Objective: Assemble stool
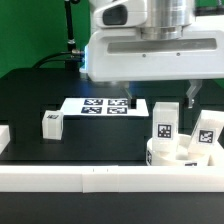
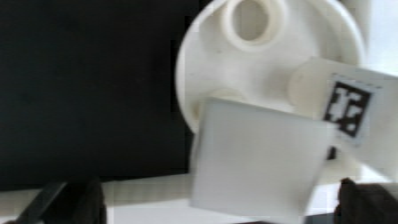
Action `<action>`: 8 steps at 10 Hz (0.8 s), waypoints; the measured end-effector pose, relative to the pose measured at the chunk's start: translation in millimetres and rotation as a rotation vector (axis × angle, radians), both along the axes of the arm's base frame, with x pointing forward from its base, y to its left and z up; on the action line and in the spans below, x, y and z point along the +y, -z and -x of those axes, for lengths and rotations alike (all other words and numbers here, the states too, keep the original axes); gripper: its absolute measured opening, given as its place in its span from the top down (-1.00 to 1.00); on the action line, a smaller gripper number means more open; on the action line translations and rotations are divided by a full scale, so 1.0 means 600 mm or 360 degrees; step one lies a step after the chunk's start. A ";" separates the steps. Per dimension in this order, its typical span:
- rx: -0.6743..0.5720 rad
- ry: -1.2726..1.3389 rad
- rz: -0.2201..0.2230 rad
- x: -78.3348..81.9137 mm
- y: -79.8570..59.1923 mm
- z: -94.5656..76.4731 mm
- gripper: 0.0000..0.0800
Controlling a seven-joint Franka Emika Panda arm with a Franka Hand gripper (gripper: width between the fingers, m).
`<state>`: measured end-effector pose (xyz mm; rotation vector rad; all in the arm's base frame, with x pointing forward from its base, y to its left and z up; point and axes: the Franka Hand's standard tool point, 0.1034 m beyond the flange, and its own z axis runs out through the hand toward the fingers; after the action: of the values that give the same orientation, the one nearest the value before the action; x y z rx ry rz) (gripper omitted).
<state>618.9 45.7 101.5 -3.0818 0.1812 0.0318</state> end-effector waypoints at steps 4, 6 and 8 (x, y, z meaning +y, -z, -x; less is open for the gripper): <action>0.0021 0.0368 0.0004 0.003 0.000 0.000 -0.62; 0.0028 0.0598 0.0009 0.007 0.001 -0.001 -0.62; -0.0001 0.0556 0.0014 0.010 0.007 -0.005 -0.62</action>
Offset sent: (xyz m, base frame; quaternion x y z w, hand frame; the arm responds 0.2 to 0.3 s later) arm 0.0000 0.0000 0.0000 0.0000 0.0000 0.2667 0.9638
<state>621.8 51.4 97.2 -3.0094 0.7150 0.0147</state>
